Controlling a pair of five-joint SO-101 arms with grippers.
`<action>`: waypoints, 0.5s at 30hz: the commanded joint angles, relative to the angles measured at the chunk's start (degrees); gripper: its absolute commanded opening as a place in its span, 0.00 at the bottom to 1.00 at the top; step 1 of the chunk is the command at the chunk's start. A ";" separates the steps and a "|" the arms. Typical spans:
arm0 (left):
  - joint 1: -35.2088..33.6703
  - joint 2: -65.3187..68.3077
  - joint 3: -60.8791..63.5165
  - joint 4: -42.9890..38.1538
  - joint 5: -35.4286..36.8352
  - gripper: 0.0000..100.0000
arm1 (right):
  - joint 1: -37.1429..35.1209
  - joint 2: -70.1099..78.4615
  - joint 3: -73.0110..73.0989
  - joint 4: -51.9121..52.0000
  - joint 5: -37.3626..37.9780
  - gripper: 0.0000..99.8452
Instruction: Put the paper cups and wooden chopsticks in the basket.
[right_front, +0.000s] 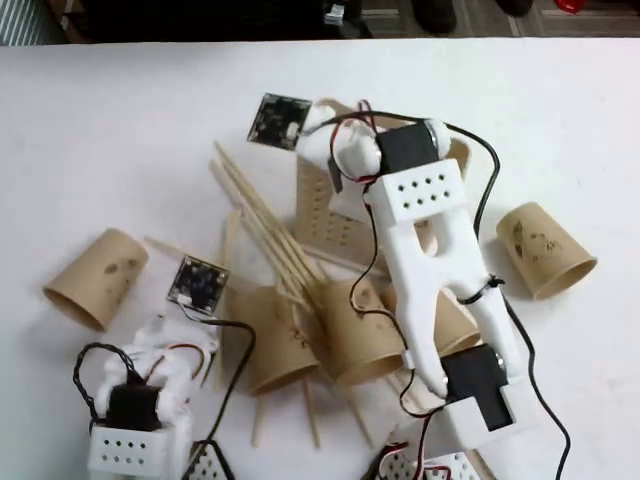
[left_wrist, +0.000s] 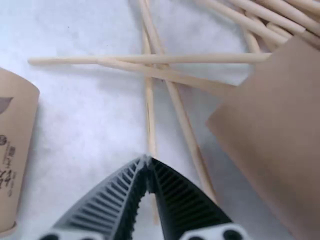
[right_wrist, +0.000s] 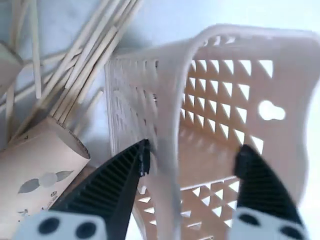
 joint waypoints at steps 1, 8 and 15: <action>-0.40 -0.22 -0.26 0.26 -0.44 0.03 | 0.40 -3.91 -2.64 -0.66 -2.02 0.36; -0.40 -0.22 -0.26 0.26 -0.44 0.03 | -0.13 -9.45 -2.99 1.45 -3.52 0.36; -0.40 -0.22 -0.26 0.26 -0.44 0.03 | 0.04 -6.90 -2.90 3.74 -3.16 0.36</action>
